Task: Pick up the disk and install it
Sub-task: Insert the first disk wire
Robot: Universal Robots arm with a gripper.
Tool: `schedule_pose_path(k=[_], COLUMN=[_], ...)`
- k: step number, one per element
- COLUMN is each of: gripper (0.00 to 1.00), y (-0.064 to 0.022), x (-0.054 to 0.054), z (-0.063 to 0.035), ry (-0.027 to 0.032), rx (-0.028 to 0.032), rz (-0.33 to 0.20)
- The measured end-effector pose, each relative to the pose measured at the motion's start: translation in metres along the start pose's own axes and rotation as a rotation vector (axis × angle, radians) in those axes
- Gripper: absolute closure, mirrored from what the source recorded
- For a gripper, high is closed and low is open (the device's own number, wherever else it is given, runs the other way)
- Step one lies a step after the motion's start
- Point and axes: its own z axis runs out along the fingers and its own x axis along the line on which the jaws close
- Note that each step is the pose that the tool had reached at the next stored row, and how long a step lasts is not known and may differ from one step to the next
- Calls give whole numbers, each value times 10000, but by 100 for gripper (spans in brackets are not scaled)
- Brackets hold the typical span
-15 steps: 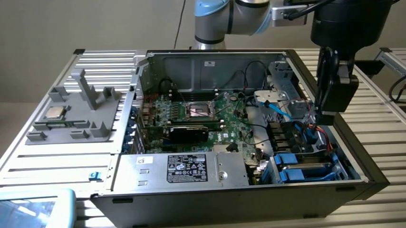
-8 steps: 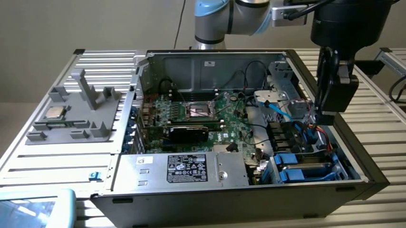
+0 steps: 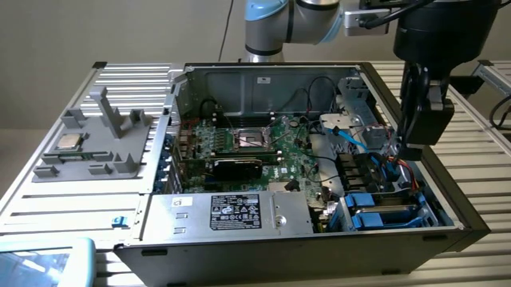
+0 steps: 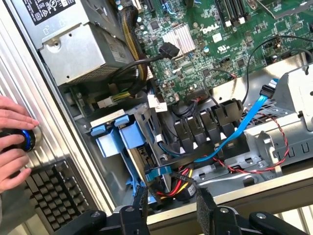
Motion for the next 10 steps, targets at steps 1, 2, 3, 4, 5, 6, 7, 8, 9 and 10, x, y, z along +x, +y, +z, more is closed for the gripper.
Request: schedule_pose_path(k=[1, 2, 3, 4, 5, 6, 7, 8, 9, 10], gripper=[48, 48, 48, 48, 48, 48, 48, 48, 48, 48], y=[-9, -17, -25, -33, -40, -48, -57, -67, -77, -88], x=[22, 43, 60, 79, 97, 117, 138, 161, 186, 212], z=[4, 8, 11, 14, 17, 21, 25, 28, 33, 37], ry=[-83, -179, -281, -394, -493, -556, -605, -636, -651, -654], rx=[-39, -89, -149, -222, -289, -353, -410, -454, -492, -533], rz=[15, 32, 48, 67, 84, 92, 98, 102, 104, 102])
